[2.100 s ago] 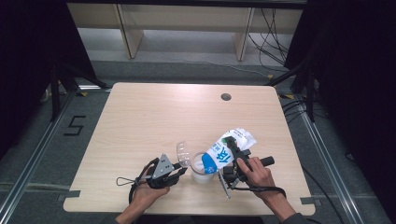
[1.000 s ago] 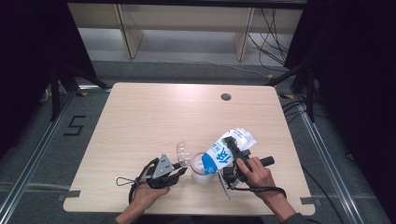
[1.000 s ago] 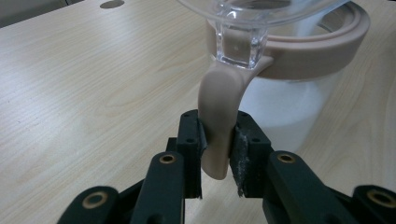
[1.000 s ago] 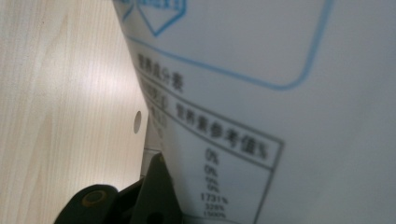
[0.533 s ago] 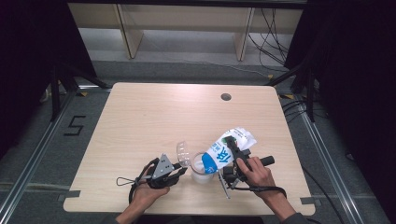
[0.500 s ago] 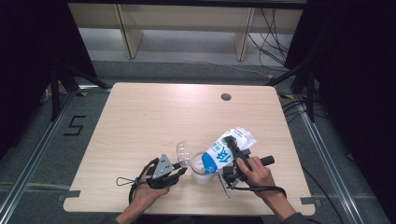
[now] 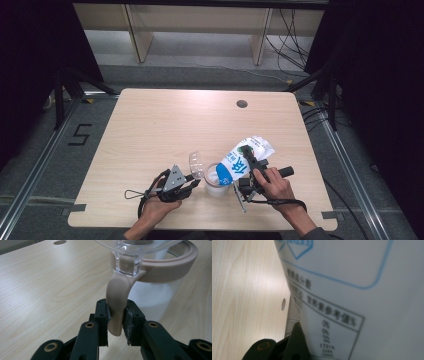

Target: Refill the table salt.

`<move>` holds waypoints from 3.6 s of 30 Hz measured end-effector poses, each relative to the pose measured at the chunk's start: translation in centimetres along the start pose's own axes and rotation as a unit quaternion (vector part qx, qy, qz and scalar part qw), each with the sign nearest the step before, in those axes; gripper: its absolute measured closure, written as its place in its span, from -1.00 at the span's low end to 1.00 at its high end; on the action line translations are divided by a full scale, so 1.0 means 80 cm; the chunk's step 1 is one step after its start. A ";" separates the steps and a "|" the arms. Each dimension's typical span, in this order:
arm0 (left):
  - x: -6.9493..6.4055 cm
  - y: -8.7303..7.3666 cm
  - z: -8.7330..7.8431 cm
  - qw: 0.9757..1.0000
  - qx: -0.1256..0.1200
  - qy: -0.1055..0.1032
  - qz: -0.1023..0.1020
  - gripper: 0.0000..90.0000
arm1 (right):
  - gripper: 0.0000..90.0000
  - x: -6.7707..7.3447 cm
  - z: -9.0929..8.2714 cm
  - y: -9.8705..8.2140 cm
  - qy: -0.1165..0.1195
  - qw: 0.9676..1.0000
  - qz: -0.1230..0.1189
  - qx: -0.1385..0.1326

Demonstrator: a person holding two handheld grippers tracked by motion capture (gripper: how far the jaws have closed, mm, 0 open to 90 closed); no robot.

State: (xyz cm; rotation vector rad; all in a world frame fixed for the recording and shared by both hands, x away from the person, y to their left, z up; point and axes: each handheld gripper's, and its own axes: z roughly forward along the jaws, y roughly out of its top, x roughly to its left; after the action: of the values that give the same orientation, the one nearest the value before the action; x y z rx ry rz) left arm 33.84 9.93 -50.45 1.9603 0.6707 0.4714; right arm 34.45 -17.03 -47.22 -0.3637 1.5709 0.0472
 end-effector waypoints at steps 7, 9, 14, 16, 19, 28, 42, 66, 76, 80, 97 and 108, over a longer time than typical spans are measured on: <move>0.000 0.000 0.000 1.000 -0.001 0.000 0.000 0.65 | 0.67 0.002 0.000 0.000 -0.005 1.000 0.000 0.002; 0.000 0.000 0.000 1.000 0.000 0.000 0.000 0.65 | 0.68 0.002 0.000 -0.001 -0.003 1.000 0.000 0.000; 0.000 0.000 0.000 1.000 -0.001 0.001 0.001 0.65 | 0.68 0.002 -0.001 0.000 -0.002 1.000 -0.001 0.004; 0.000 0.000 0.000 1.000 0.000 0.000 -0.001 0.65 | 0.68 0.002 -0.001 0.000 -0.003 1.000 0.000 0.002; 0.000 0.000 0.000 1.000 0.000 0.000 0.001 0.65 | 0.69 0.003 -0.001 0.000 -0.006 1.000 0.010 0.003; 0.000 0.000 0.000 1.000 -0.001 -0.002 0.001 0.65 | 0.70 0.002 0.001 0.001 -0.013 1.000 0.003 -0.011; 0.000 0.001 0.000 1.000 -0.005 -0.003 -0.003 0.56 | 0.71 0.002 0.001 0.001 -0.007 1.000 0.022 -0.014; -0.001 0.000 -0.001 1.000 0.004 0.000 -0.002 0.14 | 0.72 -0.003 -0.001 0.000 0.021 0.998 0.056 -0.005; -0.003 -0.001 -0.010 1.000 0.014 0.005 -0.022 -0.16 | 0.72 -0.011 -0.001 -0.004 0.025 0.998 0.054 -0.016; 0.000 -0.002 -0.015 0.999 0.021 0.014 -0.026 -0.19 | 0.72 -0.006 -0.002 -0.006 0.035 0.994 0.100 -0.005; -0.004 0.002 -0.032 0.999 0.021 0.015 -0.027 -0.25 | 0.75 -0.010 0.001 -0.017 0.044 0.987 0.152 -0.021; -0.003 0.002 -0.035 0.999 0.024 0.017 -0.024 -0.24 | 0.77 -0.011 -0.002 -0.026 0.062 0.973 0.222 -0.010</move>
State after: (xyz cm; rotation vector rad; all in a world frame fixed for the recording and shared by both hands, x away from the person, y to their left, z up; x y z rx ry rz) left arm 32.05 11.61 -49.08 1.9804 0.7557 0.4648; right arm 34.85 -18.87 -45.95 -0.0257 1.7511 0.3932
